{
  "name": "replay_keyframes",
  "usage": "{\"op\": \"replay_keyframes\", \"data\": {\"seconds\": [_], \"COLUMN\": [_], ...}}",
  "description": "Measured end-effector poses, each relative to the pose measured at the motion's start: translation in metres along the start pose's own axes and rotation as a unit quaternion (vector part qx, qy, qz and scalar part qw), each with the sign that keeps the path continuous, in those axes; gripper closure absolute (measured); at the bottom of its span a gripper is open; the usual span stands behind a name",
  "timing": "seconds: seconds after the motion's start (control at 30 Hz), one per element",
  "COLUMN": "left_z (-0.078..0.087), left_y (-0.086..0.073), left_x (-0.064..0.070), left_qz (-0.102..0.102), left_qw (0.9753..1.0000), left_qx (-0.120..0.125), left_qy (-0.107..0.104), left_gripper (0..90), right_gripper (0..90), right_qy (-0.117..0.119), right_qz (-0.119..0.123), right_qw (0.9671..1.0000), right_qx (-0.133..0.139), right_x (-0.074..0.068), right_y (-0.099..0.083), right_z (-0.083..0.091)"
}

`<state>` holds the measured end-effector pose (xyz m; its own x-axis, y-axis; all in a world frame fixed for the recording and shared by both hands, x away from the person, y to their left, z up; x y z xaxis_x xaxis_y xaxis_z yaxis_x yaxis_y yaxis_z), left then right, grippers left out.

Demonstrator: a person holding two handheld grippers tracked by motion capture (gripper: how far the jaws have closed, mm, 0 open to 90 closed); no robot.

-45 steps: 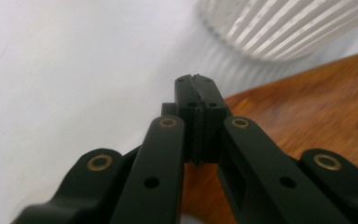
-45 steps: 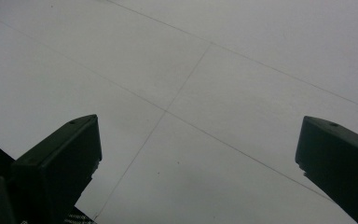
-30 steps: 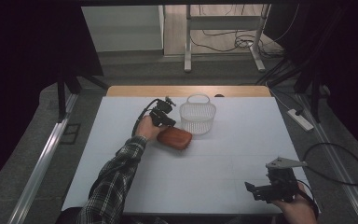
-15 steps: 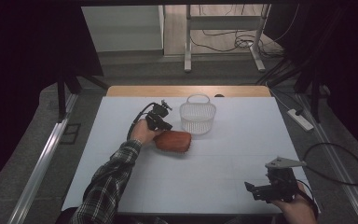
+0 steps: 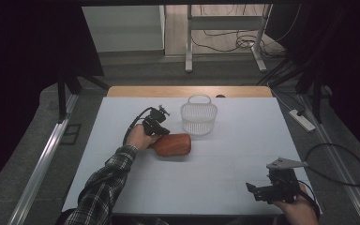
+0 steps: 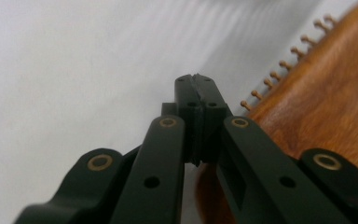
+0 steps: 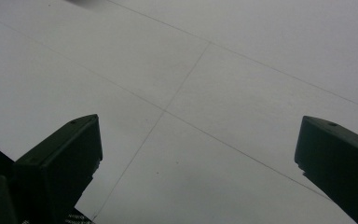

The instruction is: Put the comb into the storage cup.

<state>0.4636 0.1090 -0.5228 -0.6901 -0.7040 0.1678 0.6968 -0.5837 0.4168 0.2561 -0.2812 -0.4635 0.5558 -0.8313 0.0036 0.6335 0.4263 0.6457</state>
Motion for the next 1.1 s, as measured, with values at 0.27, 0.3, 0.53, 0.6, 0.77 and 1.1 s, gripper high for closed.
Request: {"op": "replay_keyframes", "data": {"seconds": [0.27,0.3,0.53,0.6,0.77,1.1], "left_z": [0.011,0.013,0.023,0.025,0.029,0.04], "left_y": [-0.016,-0.018,-0.036,-0.043,-0.06,-0.077], "left_x": [-0.001,-0.002,-0.004,-0.004,-0.003,0.006], "left_qz": [0.012,0.01,0.014,0.016,0.021,0.029], "left_qw": [0.9999,0.9999,0.9997,0.9997,0.9996,0.9995], "left_qx": [0.007,0.006,0.003,0.001,-0.004,0.006], "left_qy": [0.009,0.012,0.018,0.018,0.016,0.012], "left_gripper": [89.3,89.3,89.3,89.3,89.3,89.2], "right_gripper": [1.0,1.0,1.1,1.1,1.1,1.3], "right_qy": [-0.001,-0.002,-0.001,-0.002,-0.003,-0.003], "right_qz": [0.0,0.0,0.002,0.003,0.004,0.008], "right_qw": [1.0,1.0,1.0,1.0,1.0,1.0], "right_qx": [-0.001,-0.001,-0.001,-0.001,-0.002,-0.001], "right_x": [-0.001,-0.001,-0.001,-0.001,-0.001,-0.002], "right_y": [0.0,0.0,0.0,0.001,0.001,0.001], "right_z": [0.0,0.0,0.0,-0.001,-0.001,-0.001]}}
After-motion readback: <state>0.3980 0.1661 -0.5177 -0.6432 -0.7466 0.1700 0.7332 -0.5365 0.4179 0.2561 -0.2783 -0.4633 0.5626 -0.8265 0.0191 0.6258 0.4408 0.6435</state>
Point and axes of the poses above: each handheld gripper's, and its own axes: z roughly backward along the jaws, y roughly out of its top, x roughly to its right, the point moved 2 cm from there along -z, roughly forward along the jaws, and after that the axes turned 1 degree about z, right-handed, at the moved point
